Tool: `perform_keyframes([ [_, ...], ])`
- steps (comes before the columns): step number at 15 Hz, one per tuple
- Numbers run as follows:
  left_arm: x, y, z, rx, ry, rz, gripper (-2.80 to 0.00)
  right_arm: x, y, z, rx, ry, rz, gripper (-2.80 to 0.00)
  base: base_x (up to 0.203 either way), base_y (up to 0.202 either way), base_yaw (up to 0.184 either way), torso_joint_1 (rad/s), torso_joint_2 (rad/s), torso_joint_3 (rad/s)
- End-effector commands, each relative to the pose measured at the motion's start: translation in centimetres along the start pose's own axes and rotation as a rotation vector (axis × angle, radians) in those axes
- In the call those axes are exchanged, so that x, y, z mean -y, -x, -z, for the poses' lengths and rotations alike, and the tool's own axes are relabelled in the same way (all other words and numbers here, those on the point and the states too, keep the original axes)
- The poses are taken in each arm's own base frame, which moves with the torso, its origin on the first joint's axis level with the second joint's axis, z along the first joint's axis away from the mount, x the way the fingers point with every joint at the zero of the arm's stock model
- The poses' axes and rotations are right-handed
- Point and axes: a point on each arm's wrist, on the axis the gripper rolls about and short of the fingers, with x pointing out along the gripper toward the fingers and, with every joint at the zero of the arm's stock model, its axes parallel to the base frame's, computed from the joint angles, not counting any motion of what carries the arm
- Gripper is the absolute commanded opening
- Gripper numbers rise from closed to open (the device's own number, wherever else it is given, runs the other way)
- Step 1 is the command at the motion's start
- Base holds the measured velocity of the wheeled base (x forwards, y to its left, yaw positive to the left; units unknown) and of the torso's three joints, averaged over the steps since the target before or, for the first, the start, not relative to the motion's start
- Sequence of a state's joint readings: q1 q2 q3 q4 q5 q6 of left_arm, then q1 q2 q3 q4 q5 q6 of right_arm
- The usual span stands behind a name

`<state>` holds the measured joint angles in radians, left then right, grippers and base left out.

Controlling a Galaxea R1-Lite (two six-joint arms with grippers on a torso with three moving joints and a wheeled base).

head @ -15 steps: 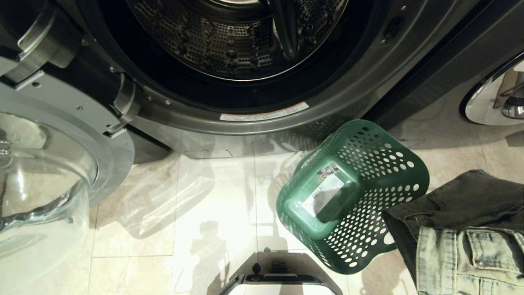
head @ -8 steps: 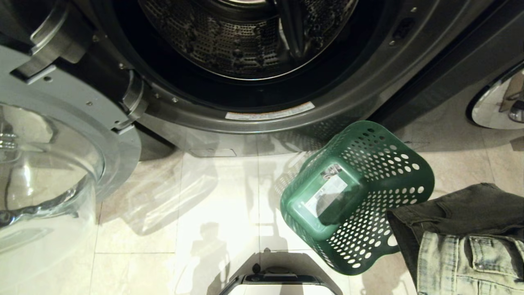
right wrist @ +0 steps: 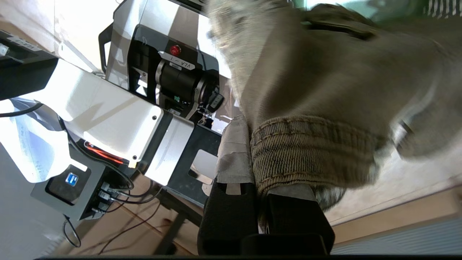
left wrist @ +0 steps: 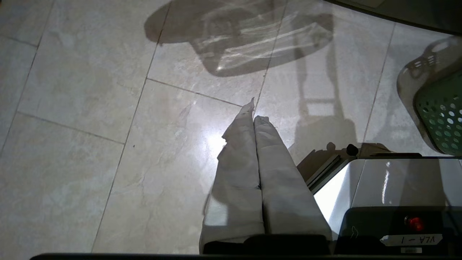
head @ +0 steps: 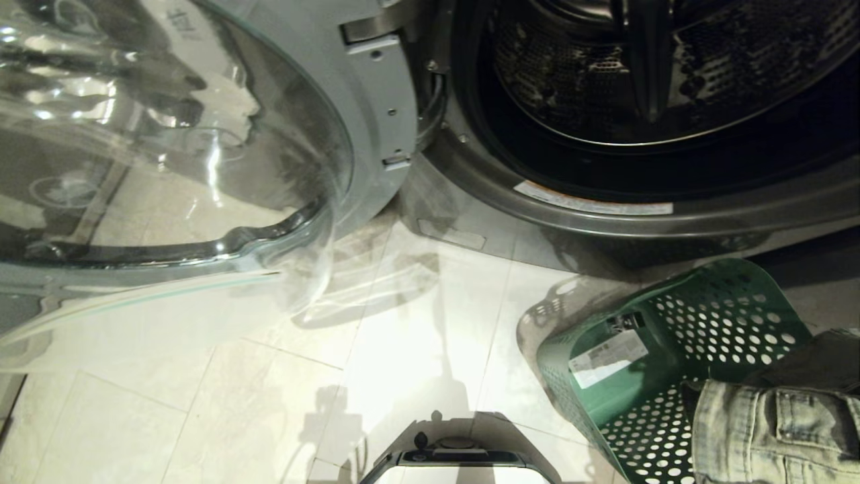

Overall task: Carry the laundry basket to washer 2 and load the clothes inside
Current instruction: Place the clothes into the washing machine

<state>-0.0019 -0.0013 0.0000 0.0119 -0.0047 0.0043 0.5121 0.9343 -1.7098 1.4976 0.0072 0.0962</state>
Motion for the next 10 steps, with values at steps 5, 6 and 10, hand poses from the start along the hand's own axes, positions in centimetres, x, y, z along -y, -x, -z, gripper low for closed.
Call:
perform_keyframes([
  [5, 0.0, -0.01, 0.05, -0.002, 0.0, 0.0, -2.8, 0.05, 0.23, 0.45, 0.0, 0.001, 0.003, -2.8, -0.002, -0.009, 0.176, 0.002, 0.0, 0.003],
  [6, 0.0, -0.01, 0.05, -0.002, 0.0, 0.001, -2.8, 0.08, 0.18, 0.48, -0.002, 0.0, 0.014, -2.8, 0.0, -0.009, 0.175, -0.002, 0.0, 0.006],
  [10, 0.0, -0.01, 0.05, -0.002, 0.0, 0.0, -2.8, 0.14, 0.07, 0.94, -0.009, 0.003, 0.021, -2.8, 0.001, -0.009, 0.172, 0.003, 0.0, 0.002],
])
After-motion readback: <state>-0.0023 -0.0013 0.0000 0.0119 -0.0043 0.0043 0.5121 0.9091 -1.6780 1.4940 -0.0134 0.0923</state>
